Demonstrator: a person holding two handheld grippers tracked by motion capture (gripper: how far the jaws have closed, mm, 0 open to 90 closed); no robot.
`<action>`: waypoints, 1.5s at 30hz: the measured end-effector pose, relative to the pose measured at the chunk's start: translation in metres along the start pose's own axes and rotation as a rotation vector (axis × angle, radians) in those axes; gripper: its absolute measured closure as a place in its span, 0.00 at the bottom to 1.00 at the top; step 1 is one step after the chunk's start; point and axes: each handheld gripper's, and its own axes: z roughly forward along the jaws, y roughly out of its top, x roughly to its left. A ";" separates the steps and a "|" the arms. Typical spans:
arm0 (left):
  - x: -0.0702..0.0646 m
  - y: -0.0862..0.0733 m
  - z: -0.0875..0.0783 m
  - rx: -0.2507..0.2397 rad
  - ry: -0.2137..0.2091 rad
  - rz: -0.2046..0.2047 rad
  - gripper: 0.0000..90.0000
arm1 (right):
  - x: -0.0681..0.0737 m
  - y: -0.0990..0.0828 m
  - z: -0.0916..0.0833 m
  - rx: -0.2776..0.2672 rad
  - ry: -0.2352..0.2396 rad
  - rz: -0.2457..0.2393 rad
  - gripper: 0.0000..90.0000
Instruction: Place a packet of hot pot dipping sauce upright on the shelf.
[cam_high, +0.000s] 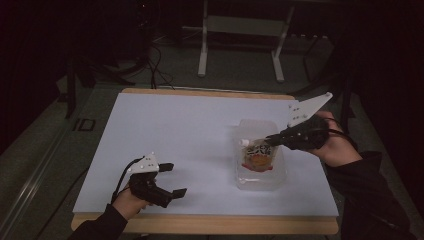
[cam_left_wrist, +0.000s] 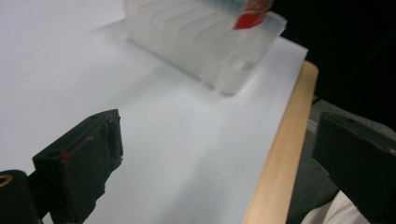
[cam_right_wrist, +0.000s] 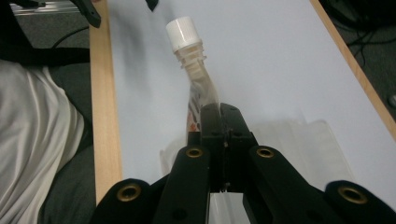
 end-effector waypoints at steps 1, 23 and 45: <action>0.002 -0.003 -0.001 -0.002 0.001 -0.009 0.02 | -0.001 -0.002 0.001 0.005 0.004 0.007 1.00; 0.011 -0.015 -0.001 -0.008 0.022 -0.049 0.03 | -0.019 -0.018 0.032 0.086 -0.033 0.030 1.00; 0.015 -0.025 0.005 -0.016 0.065 0.014 0.03 | -0.025 -0.063 0.067 -0.045 0.051 0.131 1.00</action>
